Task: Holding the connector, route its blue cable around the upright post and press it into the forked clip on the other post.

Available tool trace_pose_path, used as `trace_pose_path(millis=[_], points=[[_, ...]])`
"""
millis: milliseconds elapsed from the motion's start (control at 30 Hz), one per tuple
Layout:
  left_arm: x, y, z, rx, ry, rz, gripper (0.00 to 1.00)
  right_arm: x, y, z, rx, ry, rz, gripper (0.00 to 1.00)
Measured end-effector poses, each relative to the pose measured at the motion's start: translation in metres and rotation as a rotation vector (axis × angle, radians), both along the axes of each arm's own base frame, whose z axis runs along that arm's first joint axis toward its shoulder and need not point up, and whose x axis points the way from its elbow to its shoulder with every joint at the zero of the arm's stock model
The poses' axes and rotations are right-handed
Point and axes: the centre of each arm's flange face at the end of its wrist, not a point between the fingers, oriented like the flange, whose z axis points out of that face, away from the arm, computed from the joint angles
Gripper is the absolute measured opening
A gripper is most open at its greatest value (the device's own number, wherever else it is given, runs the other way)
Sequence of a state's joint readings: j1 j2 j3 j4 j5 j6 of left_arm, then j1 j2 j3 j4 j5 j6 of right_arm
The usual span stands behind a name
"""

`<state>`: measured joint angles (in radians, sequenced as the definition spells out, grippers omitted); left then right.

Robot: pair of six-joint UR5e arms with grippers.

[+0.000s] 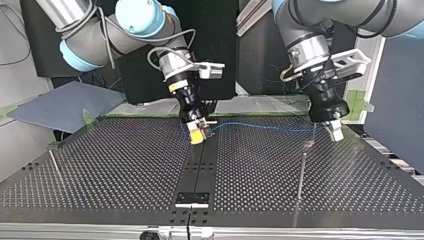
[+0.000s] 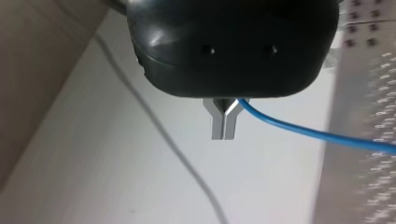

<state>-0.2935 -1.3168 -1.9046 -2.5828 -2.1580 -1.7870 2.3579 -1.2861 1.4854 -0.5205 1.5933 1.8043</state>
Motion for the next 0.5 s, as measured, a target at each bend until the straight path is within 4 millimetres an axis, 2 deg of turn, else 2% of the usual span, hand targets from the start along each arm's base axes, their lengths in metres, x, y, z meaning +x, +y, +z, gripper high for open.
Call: trace_pose_path(millis=[167,500], points=[[0.012,0.011,0.015,0.022,0.001,0.005,0.0,0.002,-0.01,0.011,-0.013,-0.009,-0.007,0.0],[0.05,0.027,0.017,0.071,0.061,0.014,0.0,0.018,-0.03,0.007,-0.01,-0.002,-0.004,0.0]])
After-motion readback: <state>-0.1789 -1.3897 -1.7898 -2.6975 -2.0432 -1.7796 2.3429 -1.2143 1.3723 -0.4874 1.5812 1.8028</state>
